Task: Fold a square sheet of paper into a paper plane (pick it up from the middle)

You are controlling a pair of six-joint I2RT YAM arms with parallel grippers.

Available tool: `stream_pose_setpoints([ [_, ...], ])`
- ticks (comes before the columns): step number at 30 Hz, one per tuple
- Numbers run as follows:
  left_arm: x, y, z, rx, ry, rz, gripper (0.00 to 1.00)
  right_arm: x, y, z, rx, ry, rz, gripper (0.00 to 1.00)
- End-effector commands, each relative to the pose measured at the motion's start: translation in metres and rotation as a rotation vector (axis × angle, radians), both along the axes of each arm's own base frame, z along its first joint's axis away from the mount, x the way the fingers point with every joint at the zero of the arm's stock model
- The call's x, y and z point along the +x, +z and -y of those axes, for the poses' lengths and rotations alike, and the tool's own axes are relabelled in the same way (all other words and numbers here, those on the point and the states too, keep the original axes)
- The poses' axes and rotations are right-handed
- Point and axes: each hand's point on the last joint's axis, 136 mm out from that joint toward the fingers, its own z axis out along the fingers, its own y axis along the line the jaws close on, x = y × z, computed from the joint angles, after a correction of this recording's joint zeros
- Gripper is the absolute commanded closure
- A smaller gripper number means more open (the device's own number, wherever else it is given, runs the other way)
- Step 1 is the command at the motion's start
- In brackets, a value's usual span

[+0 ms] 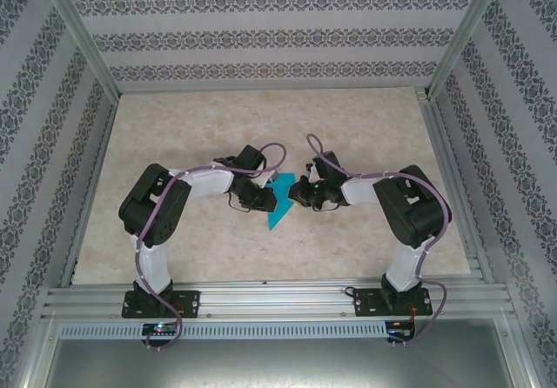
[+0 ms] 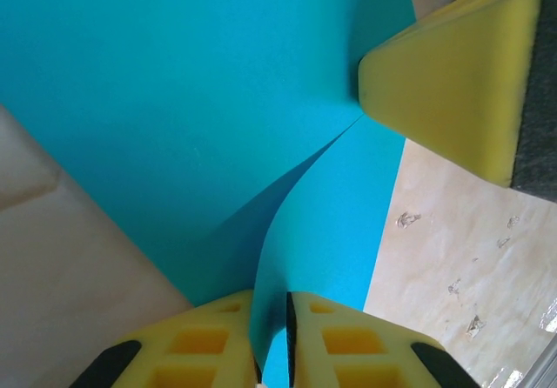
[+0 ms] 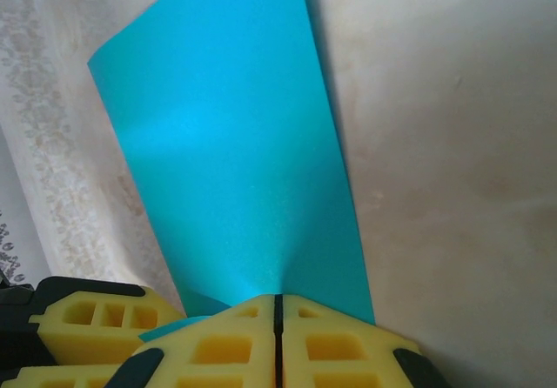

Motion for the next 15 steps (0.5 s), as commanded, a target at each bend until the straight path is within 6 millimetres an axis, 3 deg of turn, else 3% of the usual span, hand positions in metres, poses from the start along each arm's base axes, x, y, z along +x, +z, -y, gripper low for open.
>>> stream_pose_setpoints([
  [1,-0.001,0.005,-0.009,0.054,0.006,0.001,0.74,-0.016,-0.029,0.019,-0.092,-0.023,-0.067,0.93],
  [8,0.014,0.039,-0.019,0.081,0.103,0.102,0.53,-0.018,-0.031,0.021,-0.101,-0.042,-0.071,0.93],
  [12,0.018,0.065,-0.021,0.042,0.181,0.148,0.49,-0.019,-0.031,0.022,-0.104,-0.056,-0.074,0.93],
  [15,0.014,0.083,-0.005,-0.077,0.184,0.133,0.53,-0.020,-0.033,0.024,-0.106,-0.067,-0.080,0.93],
])
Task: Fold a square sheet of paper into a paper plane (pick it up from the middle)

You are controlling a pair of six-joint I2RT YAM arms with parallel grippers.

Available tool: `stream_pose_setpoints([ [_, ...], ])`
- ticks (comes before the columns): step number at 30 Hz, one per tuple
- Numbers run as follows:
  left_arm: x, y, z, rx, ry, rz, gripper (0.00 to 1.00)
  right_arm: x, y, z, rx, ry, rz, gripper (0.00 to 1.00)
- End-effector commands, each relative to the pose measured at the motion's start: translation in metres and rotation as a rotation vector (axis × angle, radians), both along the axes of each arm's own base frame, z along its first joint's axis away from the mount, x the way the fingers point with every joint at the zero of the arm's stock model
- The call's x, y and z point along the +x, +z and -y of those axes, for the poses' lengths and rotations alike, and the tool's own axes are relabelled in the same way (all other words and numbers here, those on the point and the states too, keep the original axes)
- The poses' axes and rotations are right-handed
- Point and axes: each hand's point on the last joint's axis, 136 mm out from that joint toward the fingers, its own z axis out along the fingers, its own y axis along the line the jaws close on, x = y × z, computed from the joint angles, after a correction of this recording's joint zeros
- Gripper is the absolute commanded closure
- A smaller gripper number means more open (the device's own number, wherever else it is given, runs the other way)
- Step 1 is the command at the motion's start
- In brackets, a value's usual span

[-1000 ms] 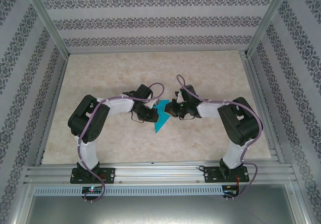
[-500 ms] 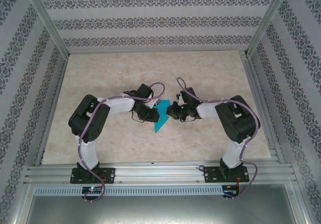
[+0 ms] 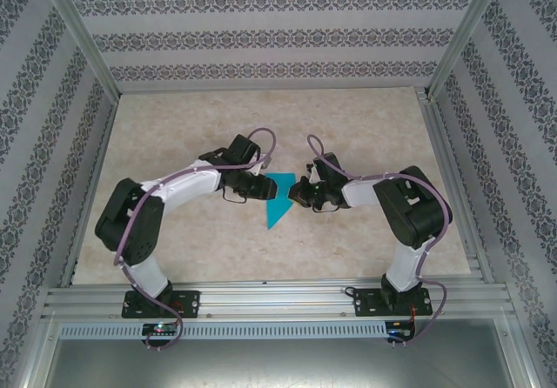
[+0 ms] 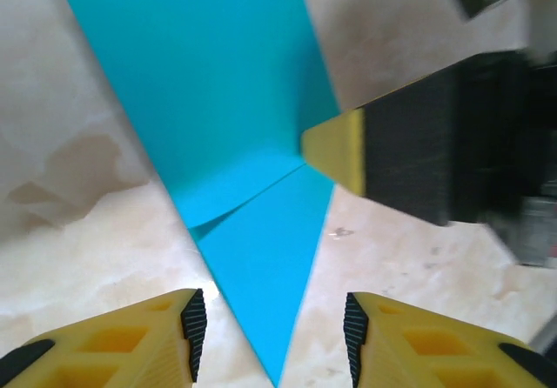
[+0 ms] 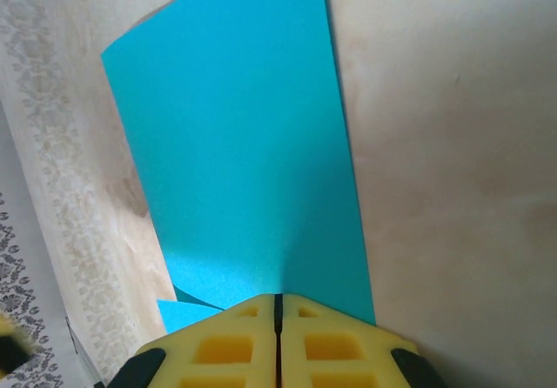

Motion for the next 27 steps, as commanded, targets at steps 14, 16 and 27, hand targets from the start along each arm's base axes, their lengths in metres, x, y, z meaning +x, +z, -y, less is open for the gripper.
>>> stream_pose_setpoints([
  [14,-0.031,-0.034,0.066,-0.242,-0.032,-0.290,0.78,-0.021,-0.035,0.021,-0.105,-0.061,-0.108,0.93],
  [16,-0.034,-0.042,0.066,-0.242,-0.026,-0.318,0.78,-0.021,-0.035,0.021,-0.104,-0.058,-0.112,0.93],
  [27,-0.062,-0.088,0.040,-0.118,0.008,-0.431,0.80,-0.023,-0.039,0.021,-0.112,-0.053,-0.121,0.93],
])
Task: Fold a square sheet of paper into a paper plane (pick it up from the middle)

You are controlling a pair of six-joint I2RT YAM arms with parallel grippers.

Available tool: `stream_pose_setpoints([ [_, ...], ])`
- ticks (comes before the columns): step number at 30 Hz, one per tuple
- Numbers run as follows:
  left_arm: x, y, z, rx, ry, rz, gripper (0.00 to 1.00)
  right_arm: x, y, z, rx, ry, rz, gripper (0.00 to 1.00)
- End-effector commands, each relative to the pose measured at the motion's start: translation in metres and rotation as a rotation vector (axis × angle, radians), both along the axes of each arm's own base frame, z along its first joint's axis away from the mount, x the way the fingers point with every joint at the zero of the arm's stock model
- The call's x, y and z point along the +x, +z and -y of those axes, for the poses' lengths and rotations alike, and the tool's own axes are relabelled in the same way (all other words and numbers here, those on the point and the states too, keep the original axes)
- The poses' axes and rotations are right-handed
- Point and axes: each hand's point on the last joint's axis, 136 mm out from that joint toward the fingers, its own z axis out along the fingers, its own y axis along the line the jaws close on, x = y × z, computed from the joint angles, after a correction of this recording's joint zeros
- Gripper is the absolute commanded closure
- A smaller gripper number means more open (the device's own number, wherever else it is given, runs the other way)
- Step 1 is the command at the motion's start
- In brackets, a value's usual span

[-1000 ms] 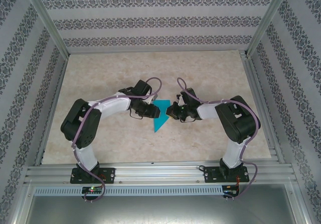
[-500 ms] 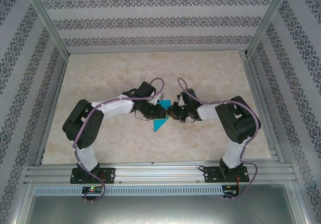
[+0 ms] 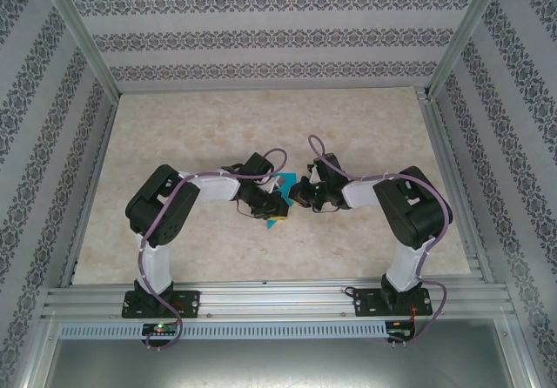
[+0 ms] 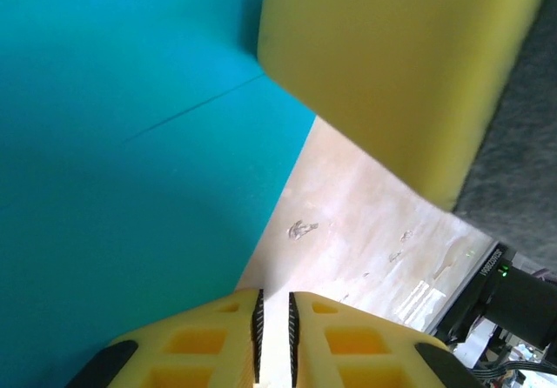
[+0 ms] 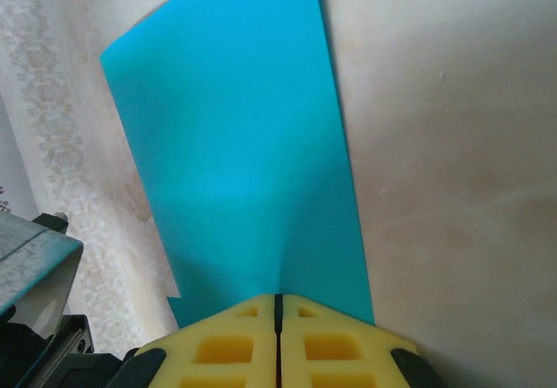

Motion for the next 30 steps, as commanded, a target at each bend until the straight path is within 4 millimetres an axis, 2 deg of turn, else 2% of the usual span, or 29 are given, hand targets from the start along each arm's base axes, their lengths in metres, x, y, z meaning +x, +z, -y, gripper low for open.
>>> stream_pose_setpoints([
  [1,-0.021,-0.017,-0.015,0.059,0.004,-0.067,0.80,-0.023,-0.039,0.021,-0.119,-0.032,-0.113,0.93],
  [9,-0.024,0.003,-0.019,0.028,0.008,-0.024,0.80,-0.027,-0.044,0.024,-0.132,-0.033,-0.126,0.93],
  [17,-0.009,0.034,-0.005,-0.074,0.002,0.063,0.77,-0.026,-0.044,0.024,-0.130,-0.031,-0.124,0.93],
  [20,-0.008,0.028,-0.008,-0.052,0.012,0.064,0.77,-0.026,-0.044,0.024,-0.130,-0.033,-0.125,0.93],
  [24,-0.011,0.006,-0.019,-0.006,0.045,0.031,0.79,-0.027,-0.045,0.024,-0.134,-0.031,-0.127,0.93],
  [30,-0.031,-0.019,-0.037,0.060,0.079,-0.051,0.81,-0.029,-0.047,0.024,-0.136,-0.029,-0.135,0.93],
])
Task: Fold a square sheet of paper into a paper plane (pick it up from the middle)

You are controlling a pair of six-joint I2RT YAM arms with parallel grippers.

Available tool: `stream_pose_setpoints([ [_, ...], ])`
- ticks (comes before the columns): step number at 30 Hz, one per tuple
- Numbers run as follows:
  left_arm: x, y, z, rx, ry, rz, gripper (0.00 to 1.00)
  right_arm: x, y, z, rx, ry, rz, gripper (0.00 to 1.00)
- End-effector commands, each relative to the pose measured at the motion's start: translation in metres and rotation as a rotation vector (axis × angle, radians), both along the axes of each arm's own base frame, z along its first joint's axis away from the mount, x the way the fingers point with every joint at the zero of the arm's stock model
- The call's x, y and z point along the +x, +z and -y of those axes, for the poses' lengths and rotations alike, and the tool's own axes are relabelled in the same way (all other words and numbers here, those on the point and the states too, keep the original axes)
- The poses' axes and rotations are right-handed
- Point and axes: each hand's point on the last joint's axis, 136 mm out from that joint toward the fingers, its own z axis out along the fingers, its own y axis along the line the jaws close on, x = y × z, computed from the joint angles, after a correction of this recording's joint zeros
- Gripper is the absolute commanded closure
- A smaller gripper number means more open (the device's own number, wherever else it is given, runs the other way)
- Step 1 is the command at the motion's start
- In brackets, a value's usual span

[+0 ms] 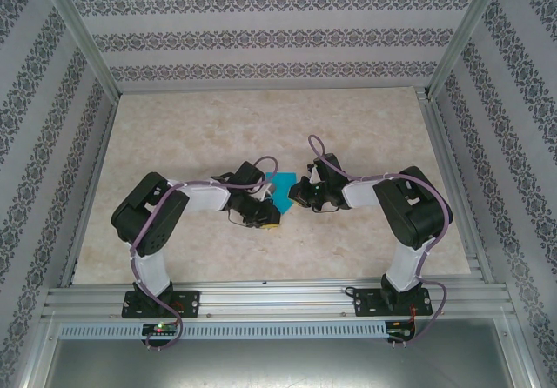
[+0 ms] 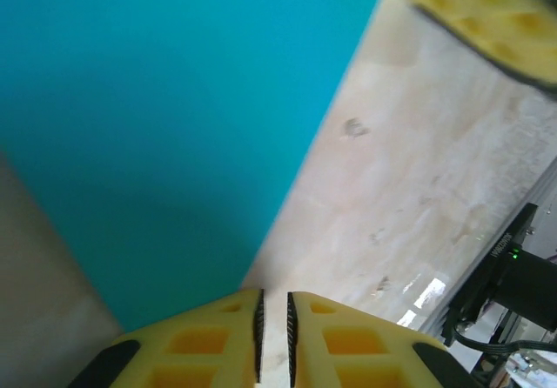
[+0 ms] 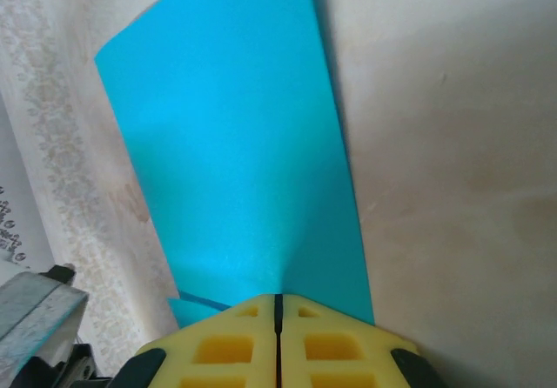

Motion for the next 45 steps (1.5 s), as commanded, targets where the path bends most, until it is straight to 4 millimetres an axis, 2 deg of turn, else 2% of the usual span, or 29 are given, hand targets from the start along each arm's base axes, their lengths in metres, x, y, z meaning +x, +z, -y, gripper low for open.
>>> stream_pose_setpoints([
  [1,-0.011,-0.019,-0.018,0.068,0.042,-0.057,0.82,-0.029,-0.047,0.025,-0.139,-0.029,-0.135,0.93],
  [5,-0.027,-0.025,-0.029,0.092,0.046,-0.088,0.82,-0.029,-0.047,0.025,-0.142,-0.029,-0.134,0.93],
  [11,-0.037,-0.018,-0.037,0.080,0.063,-0.090,0.82,-0.030,-0.048,0.026,-0.142,-0.034,-0.137,0.93],
  [13,-0.033,-0.009,-0.034,0.042,0.070,-0.071,0.82,-0.030,-0.047,0.026,-0.141,-0.035,-0.137,0.93],
  [19,-0.004,0.045,-0.008,-0.120,0.063,0.058,0.80,-0.029,-0.047,0.026,-0.140,-0.034,-0.134,0.93],
  [22,0.013,0.053,-0.001,-0.140,0.069,0.094,0.80,-0.029,-0.046,0.025,-0.138,-0.036,-0.133,0.93],
  [25,0.025,0.044,0.007,-0.140,0.081,0.079,0.79,-0.028,-0.046,0.025,-0.139,-0.036,-0.132,0.93],
  [29,0.027,0.021,0.004,-0.095,0.096,0.042,0.79,-0.028,-0.045,0.025,-0.138,-0.039,-0.131,0.93],
  [35,0.001,-0.014,-0.017,0.011,0.100,-0.052,0.80,-0.023,-0.037,0.022,-0.123,-0.039,-0.115,0.92],
  [38,-0.013,-0.026,-0.029,0.059,0.099,-0.080,0.82,-0.019,-0.029,0.019,-0.112,-0.036,-0.099,0.91],
  [40,-0.019,-0.030,-0.036,0.082,0.097,-0.083,0.82,-0.015,-0.021,0.015,-0.093,-0.030,-0.075,0.91],
  [45,-0.016,-0.028,-0.035,0.086,0.091,-0.066,0.84,0.000,0.025,0.002,-0.040,0.001,0.051,0.90],
])
